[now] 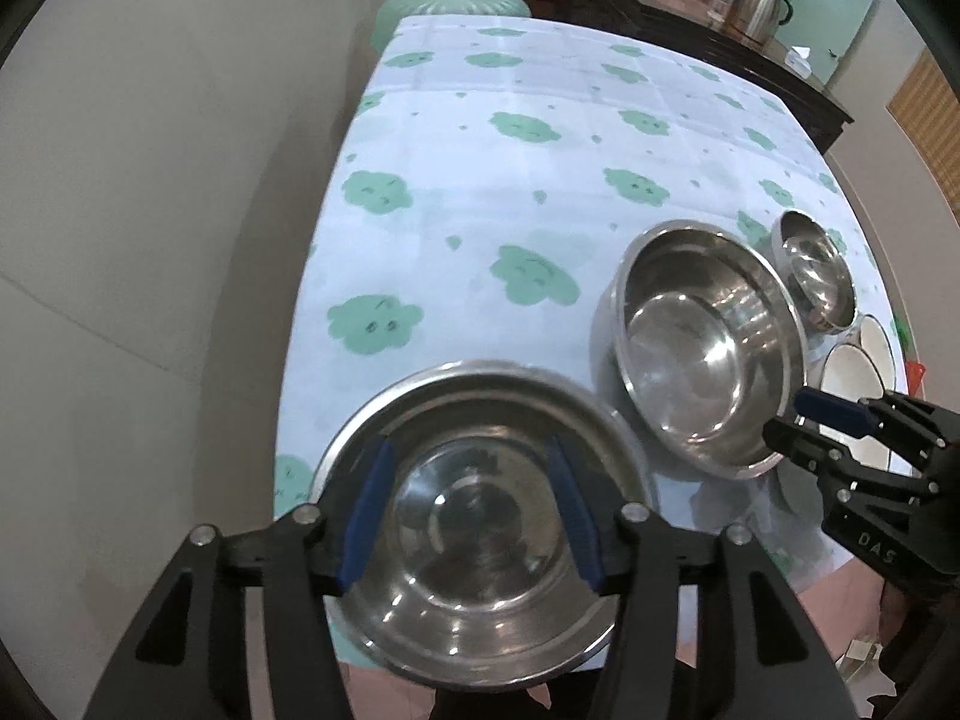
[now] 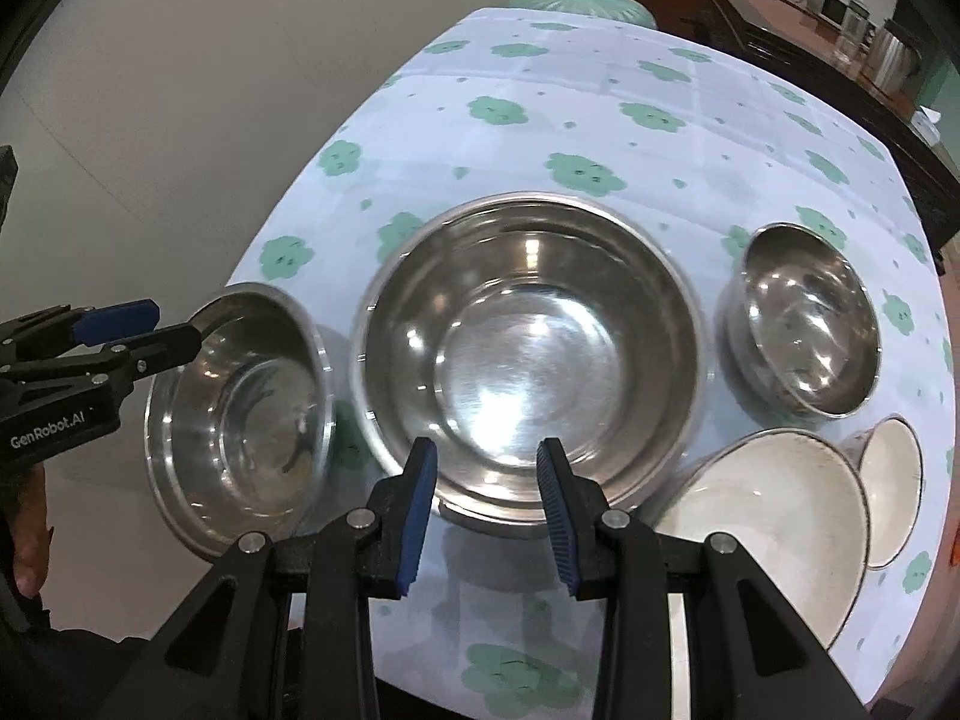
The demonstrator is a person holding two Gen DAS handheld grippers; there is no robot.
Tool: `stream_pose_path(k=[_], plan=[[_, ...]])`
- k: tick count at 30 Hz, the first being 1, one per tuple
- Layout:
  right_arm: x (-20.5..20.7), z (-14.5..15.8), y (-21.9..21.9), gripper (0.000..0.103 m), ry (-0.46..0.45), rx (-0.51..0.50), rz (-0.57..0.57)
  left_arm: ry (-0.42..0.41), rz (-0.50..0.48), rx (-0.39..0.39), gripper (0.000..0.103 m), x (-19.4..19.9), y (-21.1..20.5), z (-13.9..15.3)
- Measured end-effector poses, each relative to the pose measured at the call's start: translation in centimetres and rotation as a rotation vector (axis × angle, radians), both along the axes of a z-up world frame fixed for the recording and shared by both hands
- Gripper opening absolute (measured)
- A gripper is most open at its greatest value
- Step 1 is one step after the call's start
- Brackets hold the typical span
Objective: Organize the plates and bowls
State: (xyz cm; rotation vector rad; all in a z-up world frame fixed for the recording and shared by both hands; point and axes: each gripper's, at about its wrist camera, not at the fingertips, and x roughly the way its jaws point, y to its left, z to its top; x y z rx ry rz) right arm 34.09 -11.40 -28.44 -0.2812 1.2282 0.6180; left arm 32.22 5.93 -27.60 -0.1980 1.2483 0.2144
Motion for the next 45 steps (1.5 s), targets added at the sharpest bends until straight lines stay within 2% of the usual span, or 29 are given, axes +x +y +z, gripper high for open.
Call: stream_pose_path(k=[16,20,25,45], plan=[[3.5,-0.4,-2.6,0.041,-0.008,-0.022,-0.061,0.011,-0.082,-0.011,0.054,4.7,-2.8,-0.5],[4.3,-0.6,-3.3,0.046,-0.008,-0.025,-0.078,0.022,-0.102,-0.016,0.054,5.8,-3.5,-0.8],[5.5,-0.8,-4.4,0.046,-0.007,-0.035,-0.105,0.036,-0.122,-0.015,0.054,7.0,-4.3,-1.4],[7.6,-2.8,-5.4,0.046,0.042,-0.067,-0.124,0.103,-0.140,-0.038,0.055,8.9,-5.2,-3.6]])
